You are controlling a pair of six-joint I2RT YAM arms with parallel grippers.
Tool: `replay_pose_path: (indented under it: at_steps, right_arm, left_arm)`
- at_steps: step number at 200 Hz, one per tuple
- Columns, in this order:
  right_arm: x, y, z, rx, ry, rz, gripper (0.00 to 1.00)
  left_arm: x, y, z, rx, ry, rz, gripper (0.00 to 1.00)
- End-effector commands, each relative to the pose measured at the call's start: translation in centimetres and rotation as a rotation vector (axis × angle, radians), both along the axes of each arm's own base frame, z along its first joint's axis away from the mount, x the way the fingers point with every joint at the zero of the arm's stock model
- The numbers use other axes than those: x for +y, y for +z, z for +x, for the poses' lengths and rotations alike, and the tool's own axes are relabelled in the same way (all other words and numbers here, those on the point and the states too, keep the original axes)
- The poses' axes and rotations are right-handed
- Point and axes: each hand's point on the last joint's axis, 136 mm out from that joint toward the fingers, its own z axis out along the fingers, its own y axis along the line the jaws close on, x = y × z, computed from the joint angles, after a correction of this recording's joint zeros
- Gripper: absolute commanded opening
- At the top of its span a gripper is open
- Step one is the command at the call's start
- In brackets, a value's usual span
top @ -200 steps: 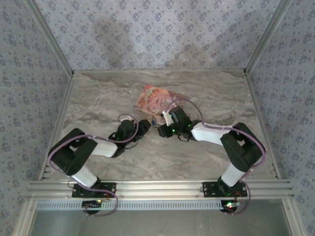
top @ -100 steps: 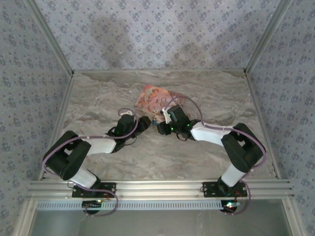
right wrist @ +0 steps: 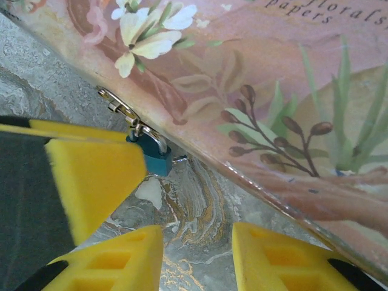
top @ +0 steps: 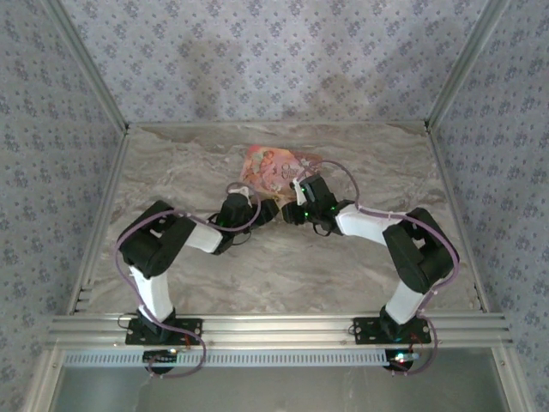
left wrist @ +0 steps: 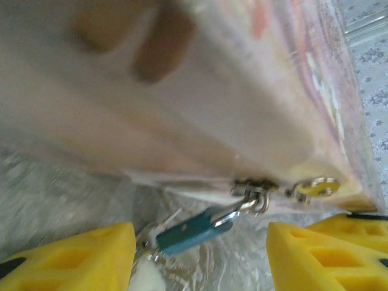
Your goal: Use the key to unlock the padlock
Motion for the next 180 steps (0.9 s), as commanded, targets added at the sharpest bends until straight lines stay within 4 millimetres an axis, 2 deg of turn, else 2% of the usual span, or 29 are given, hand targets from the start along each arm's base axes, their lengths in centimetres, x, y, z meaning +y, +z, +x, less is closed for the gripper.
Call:
replay_pose_path:
  at_steps: [1, 19, 49, 61, 72, 91, 106, 128, 180]
  right_arm:
    - [-0.1, 0.1, 0.4, 0.013, 0.001, 0.002, 0.37]
    - [-0.1, 0.2, 0.4, 0.009, 0.005, 0.007, 0.37]
    - [-0.2, 0.3, 0.5, 0.010, 0.005, 0.011, 0.37]
    - [-0.2, 0.3, 0.4, 0.011, 0.008, 0.011, 0.37]
    - [-0.3, 0.4, 0.3, 0.008, 0.007, 0.012, 0.37]
    - [-0.5, 0.3, 0.1, 0.012, 0.004, 0.014, 0.37]
    - [-0.8, 0.3, -0.1, 0.014, 0.000, 0.017, 0.37]
    - [-1.5, 0.1, -0.2, 0.016, -0.014, 0.018, 0.37]
    - [-3.9, 1.0, -0.2, 0.008, -0.081, 0.072, 0.37]
  left_arm:
    - [-1.2, -0.8, 0.7, -0.032, -0.054, 0.043, 0.59]
    - [-1.9, -1.3, 1.0, -0.023, -0.078, 0.059, 0.56]
    - [-3.3, -2.2, 1.3, 0.008, -0.120, 0.027, 0.39]
    - [-3.5, -2.4, 1.5, 0.015, -0.114, 0.014, 0.36]
    - [-3.6, -2.4, 1.7, 0.013, -0.110, 0.007, 0.29]
    - [-4.0, -2.5, 2.2, 0.017, -0.107, -0.004, 0.27]
    - [-4.3, -2.5, 2.5, 0.012, -0.108, -0.015, 0.17]
    - [-4.8, -2.4, 2.9, 0.008, -0.111, -0.039, 0.08]
    - [-5.2, -1.7, 3.2, 0.014, -0.099, -0.082, 0.00]
